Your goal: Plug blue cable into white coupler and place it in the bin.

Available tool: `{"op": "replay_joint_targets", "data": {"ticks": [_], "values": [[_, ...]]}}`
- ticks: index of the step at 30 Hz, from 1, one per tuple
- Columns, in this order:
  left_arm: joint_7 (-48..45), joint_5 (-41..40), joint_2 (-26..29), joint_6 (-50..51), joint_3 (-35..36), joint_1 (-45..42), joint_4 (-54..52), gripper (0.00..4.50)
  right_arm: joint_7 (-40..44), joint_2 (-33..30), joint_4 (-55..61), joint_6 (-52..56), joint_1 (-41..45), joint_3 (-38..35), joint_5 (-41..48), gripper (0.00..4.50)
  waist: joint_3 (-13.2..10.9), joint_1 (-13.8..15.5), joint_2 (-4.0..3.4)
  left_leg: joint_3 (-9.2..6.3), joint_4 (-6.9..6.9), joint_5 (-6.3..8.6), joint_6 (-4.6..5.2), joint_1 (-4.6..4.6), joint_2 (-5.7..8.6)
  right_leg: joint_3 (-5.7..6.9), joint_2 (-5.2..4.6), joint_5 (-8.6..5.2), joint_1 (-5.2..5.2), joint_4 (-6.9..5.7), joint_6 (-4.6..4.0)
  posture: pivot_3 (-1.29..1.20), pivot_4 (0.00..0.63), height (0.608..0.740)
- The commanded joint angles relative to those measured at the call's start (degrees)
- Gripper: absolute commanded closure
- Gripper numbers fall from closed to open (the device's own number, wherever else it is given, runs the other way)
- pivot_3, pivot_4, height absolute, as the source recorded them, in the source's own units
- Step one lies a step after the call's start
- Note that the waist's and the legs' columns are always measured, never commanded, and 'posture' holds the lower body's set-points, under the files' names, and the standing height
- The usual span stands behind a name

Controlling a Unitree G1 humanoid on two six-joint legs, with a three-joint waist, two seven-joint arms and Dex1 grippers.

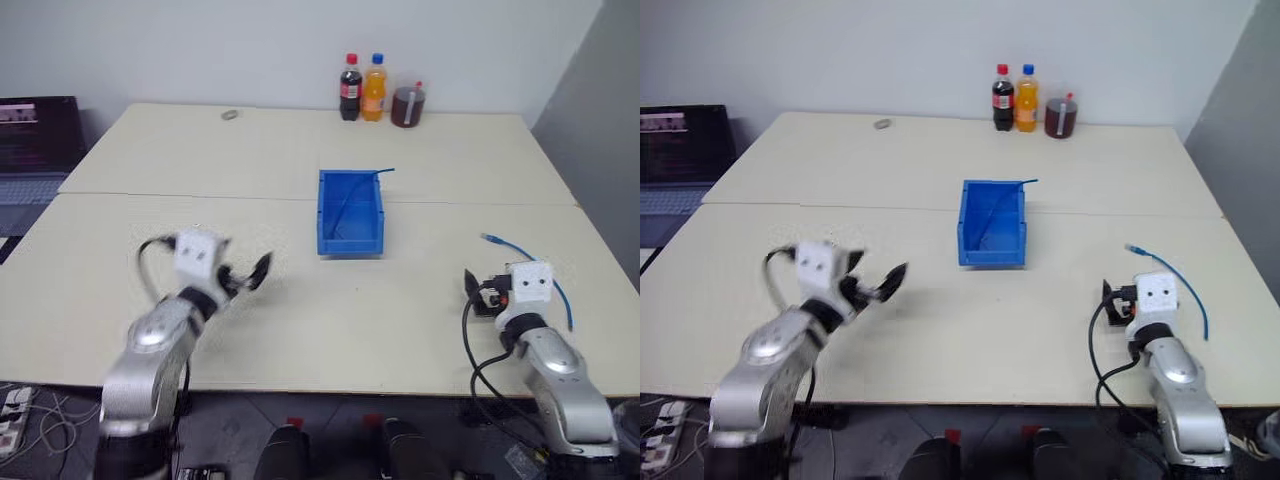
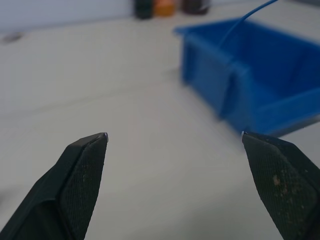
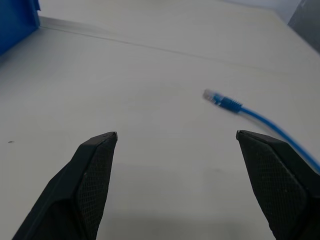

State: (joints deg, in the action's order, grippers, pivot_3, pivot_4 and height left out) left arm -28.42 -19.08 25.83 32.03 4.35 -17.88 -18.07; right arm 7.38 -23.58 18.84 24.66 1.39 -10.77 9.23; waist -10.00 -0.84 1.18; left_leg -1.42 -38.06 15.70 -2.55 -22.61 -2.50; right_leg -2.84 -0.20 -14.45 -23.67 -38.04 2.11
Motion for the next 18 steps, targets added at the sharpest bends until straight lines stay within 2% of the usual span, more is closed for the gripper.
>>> {"op": "replay_joint_targets", "data": {"ticks": [1, 5, 10, 13, 18], "values": [[-12.36, 0.41, 0.00, -3.99, -10.45, -10.57, 5.39, 0.00, 4.60, -5.79, -3.74, 0.81, 3.68, -5.44, 1.59, 0.44, 0.00, -0.03, 0.01, 0.02, 0.00, 0.00, 0.00, 0.02, 0.00, -0.01, 0.00, 0.03, 0.05, 0.07, 0.04, 0.00, 0.150, 0.740], [-24.38, 2.75, -4.26, -10.83, -20.53, -21.55, 17.70, 0.00, 13.75, -13.97, -15.35, -0.25, 8.13, -6.98, 3.11, 0.44, 0.00, -0.26, 0.00, 0.07, 0.04, 0.00, 0.01, 0.21, 0.03, -0.06, 0.00, 0.02, 0.24, 0.17, 0.02, 0.00, 0.150, 0.740], [-31.19, 7.30, -11.51, -21.27, -26.32, -29.89, 34.42, 0.00, 24.73, -20.27, -31.80, -3.76, 14.17, -5.61, 3.66, 0.44, -0.02, -1.08, 0.01, 0.07, 0.09, 0.02, 0.06, 0.25, 0.02, -0.13, 0.06, -0.01, 0.24, 0.18, -0.03, 0.00, 0.150, 0.740], [-33.73, 8.78, -14.32, -25.47, -27.06, -32.65, 41.50, 0.00, 30.50, -22.83, -40.15, -6.68, 17.34, -3.46, 2.70, 0.44, -0.03, -1.19, -0.02, 0.15, 0.08, 0.02, 0.08, 0.36, 0.06, -0.28, 0.10, 0.00, 0.25, 0.15, -0.02, 0.00, 0.150, 0.740], [-35.37, 10.55, -16.93, -29.59, -26.50, -34.30, 46.33, 0.00, 36.85, -24.14, -52.28, -11.22, 22.99, 0.29, 0.49, 0.44, -0.04, -1.35, -0.01, 0.38, 0.13, 0.04, 0.12, 0.59, 0.06, -0.67, 0.16, -0.01, 0.25, 0.08, 0.00, 0.00, 0.150, 0.740]]}}
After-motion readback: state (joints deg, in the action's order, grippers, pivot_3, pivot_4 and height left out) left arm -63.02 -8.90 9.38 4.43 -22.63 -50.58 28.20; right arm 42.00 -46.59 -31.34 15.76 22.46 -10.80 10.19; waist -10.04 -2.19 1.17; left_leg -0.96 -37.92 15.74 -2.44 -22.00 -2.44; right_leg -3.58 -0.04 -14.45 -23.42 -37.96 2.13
